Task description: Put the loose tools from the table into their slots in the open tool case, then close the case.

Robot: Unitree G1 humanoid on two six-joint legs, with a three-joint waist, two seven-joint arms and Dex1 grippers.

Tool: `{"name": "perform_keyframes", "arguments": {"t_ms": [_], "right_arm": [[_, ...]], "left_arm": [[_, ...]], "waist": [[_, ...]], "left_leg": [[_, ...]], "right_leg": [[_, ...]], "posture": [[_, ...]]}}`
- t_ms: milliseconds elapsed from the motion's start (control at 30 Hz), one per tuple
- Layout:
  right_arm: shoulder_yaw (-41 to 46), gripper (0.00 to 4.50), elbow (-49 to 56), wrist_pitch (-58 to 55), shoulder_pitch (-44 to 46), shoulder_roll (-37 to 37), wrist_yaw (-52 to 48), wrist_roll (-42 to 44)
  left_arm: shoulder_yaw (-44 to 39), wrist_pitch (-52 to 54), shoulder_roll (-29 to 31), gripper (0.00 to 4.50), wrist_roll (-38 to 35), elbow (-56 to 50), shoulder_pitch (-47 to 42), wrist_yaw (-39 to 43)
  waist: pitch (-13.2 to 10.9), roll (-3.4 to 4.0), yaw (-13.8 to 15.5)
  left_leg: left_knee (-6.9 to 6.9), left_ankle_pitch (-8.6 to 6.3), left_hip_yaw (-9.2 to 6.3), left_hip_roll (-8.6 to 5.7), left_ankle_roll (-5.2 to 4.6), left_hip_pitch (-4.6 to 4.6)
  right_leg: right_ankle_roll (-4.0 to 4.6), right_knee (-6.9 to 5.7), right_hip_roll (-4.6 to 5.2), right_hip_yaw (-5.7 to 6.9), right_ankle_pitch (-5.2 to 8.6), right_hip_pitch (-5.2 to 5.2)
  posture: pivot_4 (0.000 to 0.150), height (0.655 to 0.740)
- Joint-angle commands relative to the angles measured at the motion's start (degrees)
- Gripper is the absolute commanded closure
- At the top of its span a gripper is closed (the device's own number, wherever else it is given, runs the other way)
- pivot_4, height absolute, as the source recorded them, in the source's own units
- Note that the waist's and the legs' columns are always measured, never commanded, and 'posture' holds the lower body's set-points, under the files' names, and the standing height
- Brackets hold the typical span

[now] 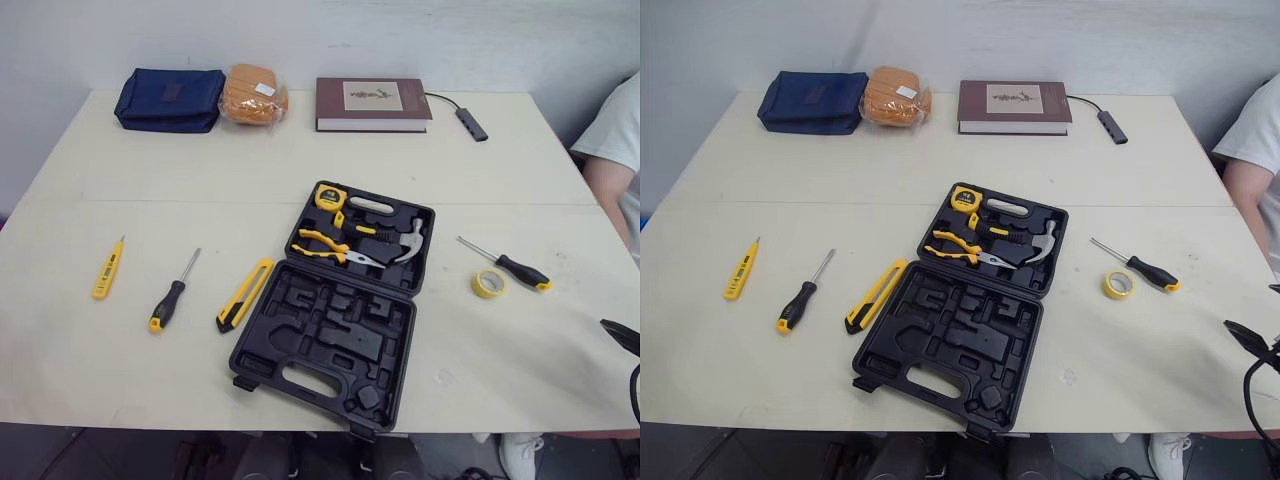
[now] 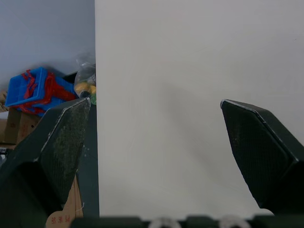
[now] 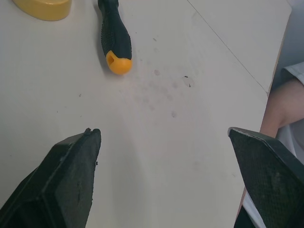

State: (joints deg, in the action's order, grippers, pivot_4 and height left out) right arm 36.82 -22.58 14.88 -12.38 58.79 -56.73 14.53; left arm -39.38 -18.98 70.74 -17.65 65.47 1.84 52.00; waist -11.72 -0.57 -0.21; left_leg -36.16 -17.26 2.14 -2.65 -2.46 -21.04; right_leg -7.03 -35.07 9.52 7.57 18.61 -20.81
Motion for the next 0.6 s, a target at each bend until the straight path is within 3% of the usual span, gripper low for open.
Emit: {"name": "perform_keyframes", "arguments": {"t_ms": [33,200,300,467,600], "right_arm": [[1.08,0.00,1.10,-0.15,0.61,0.08,0.47,0.97],[0.35,0.00,6.73,-5.12,1.77,-1.89,0.46,3.97],[0.03,0.00,16.29,-11.62,-0.29,-3.94,-0.32,8.04],[-3.05,0.00,31.36,-21.17,-2.88,-6.12,-0.39,12.81],[-7.70,0.00,39.64,-24.69,-5.43,-8.51,0.51,12.60]], "left_arm": [[0.24,0.85,-0.18,0.05,-1.24,-2.44,-1.38,1.64],[1.29,6.08,-2.37,0.05,-3.75,-9.51,-6.13,6.94],[2.68,9.99,-3.84,0.05,-4.90,-16.10,-7.62,8.97],[7.24,21.75,-8.75,0.05,-8.72,-38.05,-6.88,11.04],[17.05,29.04,-12.99,0.05,-8.31,-56.45,-11.67,7.70]], "waist": [[0.00,0.00,0.00],[0.00,0.00,0.15],[0.00,0.00,0.12],[0.00,0.01,0.17],[0.03,-0.05,0.88]], "left_leg": [[0.00,0.00,0.00,0.00,0.00,0.00],[-0.09,0.01,-0.02,0.07,0.01,-0.02],[-0.08,0.00,-0.03,0.11,0.03,-0.07],[-0.12,-0.03,-0.02,0.15,0.05,-0.14],[-0.25,-0.05,-0.07,0.16,0.03,-0.12]], "right_leg": [[0.00,0.00,0.00,0.00,0.00,0.00],[0.08,-0.01,0.00,-0.13,-0.08,0.02],[0.09,-0.01,-0.07,-0.21,-0.08,-0.02],[0.07,-0.10,-0.14,-0.22,-0.09,0.03],[0.04,-0.07,-0.15,-0.25,-0.13,0.13]], "posture": [[0.150,0.7400],[0.150,0.7400],[0.150,0.7400],[0.150,0.7400],[0.150,0.7400]]}}
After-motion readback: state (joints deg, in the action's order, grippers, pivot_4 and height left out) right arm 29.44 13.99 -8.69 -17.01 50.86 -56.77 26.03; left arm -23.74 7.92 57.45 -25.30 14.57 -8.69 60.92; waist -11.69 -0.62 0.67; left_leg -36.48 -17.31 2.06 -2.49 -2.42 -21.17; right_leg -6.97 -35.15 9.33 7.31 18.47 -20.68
